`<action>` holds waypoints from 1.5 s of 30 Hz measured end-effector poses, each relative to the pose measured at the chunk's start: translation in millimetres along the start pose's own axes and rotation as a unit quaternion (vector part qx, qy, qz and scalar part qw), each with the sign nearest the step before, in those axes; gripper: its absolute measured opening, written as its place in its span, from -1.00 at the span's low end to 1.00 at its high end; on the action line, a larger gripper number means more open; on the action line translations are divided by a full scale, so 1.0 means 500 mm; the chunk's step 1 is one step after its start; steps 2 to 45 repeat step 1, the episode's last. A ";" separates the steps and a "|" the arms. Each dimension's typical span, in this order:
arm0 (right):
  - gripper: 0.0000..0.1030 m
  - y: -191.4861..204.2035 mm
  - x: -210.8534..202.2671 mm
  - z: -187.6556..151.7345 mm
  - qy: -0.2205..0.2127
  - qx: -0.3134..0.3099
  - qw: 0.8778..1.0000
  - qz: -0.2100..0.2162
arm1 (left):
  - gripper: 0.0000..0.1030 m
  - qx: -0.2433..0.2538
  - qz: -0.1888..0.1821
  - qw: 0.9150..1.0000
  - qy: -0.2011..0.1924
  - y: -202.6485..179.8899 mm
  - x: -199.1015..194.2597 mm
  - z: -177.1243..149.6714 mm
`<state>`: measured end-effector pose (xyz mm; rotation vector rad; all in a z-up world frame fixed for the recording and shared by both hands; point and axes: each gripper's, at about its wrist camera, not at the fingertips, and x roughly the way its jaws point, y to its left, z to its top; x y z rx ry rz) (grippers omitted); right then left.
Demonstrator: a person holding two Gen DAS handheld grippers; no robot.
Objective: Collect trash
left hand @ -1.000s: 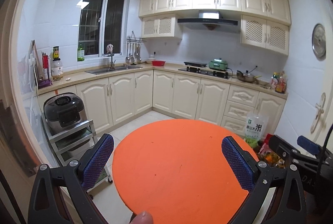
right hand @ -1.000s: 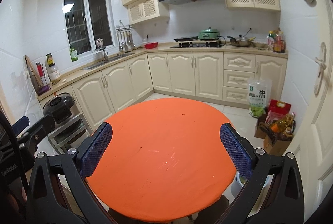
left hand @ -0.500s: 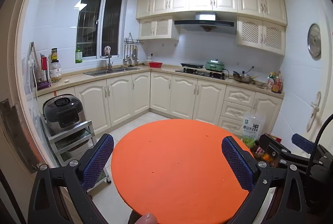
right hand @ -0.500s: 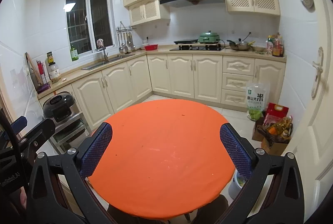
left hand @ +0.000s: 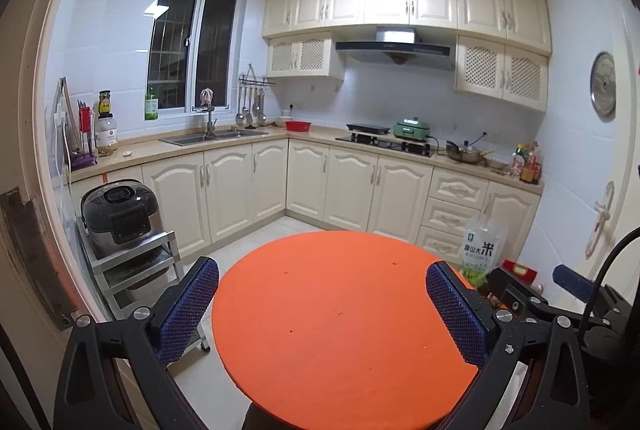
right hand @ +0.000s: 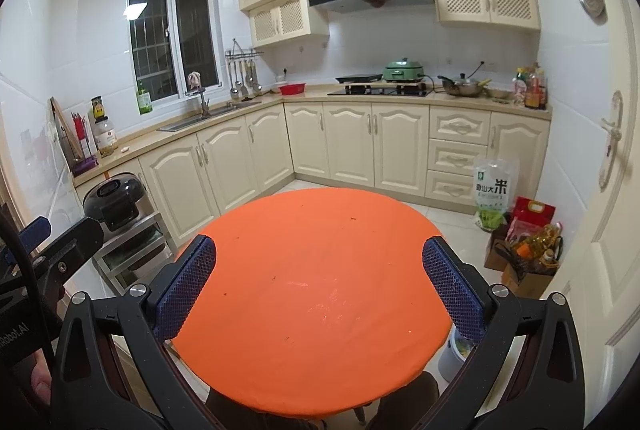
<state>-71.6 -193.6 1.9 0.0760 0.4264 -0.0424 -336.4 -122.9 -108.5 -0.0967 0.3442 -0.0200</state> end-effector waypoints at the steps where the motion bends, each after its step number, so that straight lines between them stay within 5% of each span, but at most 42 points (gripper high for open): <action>1: 1.00 0.000 0.000 0.000 0.000 0.000 1.000 0.000 | 0.98 0.000 0.000 1.000 0.000 0.002 0.001 0.002; 45: 1.00 0.000 0.000 0.000 0.000 0.000 1.000 0.000 | 0.98 0.000 0.000 1.000 0.000 0.002 0.001 0.002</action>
